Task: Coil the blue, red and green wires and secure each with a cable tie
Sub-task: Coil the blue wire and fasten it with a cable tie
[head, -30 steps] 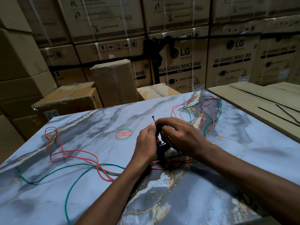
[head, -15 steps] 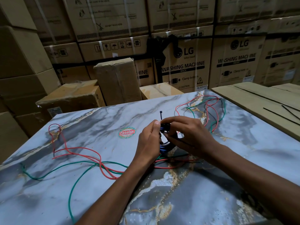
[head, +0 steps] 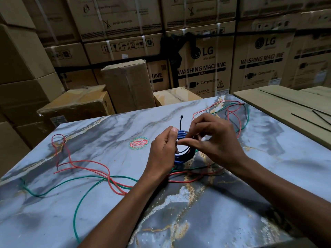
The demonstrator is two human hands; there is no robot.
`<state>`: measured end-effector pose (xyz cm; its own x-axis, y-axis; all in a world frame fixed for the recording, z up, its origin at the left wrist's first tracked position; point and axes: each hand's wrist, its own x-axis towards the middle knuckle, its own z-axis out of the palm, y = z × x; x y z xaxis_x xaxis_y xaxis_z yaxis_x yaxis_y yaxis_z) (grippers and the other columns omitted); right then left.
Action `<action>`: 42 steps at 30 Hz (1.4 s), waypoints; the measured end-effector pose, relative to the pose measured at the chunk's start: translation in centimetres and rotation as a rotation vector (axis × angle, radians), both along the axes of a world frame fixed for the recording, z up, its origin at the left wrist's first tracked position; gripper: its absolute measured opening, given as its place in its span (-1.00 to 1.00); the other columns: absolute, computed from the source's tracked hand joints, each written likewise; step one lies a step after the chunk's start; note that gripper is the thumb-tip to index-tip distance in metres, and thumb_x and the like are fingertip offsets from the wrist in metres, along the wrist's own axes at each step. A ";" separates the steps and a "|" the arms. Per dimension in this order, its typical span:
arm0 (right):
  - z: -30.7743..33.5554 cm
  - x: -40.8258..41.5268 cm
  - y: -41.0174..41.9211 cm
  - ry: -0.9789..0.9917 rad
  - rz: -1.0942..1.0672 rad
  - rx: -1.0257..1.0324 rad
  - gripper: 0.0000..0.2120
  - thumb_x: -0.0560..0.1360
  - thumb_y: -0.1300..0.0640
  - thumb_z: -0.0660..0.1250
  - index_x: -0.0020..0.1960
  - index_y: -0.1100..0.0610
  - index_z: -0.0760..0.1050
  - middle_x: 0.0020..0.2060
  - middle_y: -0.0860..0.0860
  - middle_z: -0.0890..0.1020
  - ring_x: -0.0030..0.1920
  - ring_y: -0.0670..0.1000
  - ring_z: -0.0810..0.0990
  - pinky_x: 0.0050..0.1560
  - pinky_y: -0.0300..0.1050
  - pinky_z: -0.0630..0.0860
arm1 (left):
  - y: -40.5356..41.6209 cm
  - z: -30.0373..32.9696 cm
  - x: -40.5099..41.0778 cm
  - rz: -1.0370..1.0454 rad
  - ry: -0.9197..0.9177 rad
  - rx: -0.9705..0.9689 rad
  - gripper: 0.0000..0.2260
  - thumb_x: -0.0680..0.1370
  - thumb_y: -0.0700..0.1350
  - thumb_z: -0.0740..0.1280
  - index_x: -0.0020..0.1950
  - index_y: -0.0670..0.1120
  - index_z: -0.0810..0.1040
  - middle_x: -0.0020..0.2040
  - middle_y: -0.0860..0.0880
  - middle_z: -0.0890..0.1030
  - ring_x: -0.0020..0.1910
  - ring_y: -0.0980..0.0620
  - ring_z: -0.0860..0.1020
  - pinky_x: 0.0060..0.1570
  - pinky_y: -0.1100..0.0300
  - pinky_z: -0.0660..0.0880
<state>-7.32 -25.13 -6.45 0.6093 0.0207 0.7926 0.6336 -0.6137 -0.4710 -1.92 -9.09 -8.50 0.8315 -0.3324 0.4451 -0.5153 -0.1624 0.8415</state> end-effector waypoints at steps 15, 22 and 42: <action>0.2 0.0 0.3 0.240 0.122 0.482 -0.87 0.49 0.21 0.53 0.00 0.23 0.66 -0.22 0.09 0.73 -0.18 0.08 0.74 -0.10 -0.04 0.68 | 0.0 -0.4 0.2 -0.012 0.003 0.044 -0.64 0.65 0.15 0.10 -0.09 -0.04 0.55 -0.33 -0.01 0.48 -0.32 0.05 0.46 -0.23 -0.02 0.48; 0.4 0.5 -0.6 0.572 0.206 0.748 -0.75 0.39 0.04 0.54 -0.02 0.18 0.73 -0.04 0.01 0.76 0.11 -0.03 0.70 0.20 -0.01 0.59 | 0.1 -0.1 -0.1 0.016 -0.018 0.056 -0.69 0.71 0.06 0.11 -0.13 -0.01 0.51 -0.32 0.05 0.47 -0.31 0.07 0.46 -0.25 0.04 0.47; -0.2 0.4 0.3 0.413 0.101 0.600 -0.86 0.55 0.13 0.47 0.00 0.19 0.73 -0.14 0.10 0.75 -0.02 0.09 0.72 0.09 0.04 0.66 | -0.1 -0.2 -0.7 0.037 -0.069 0.148 -0.68 0.68 0.11 0.10 -0.14 0.03 0.53 -0.36 0.01 0.48 -0.25 -0.15 0.54 -0.22 -0.09 0.46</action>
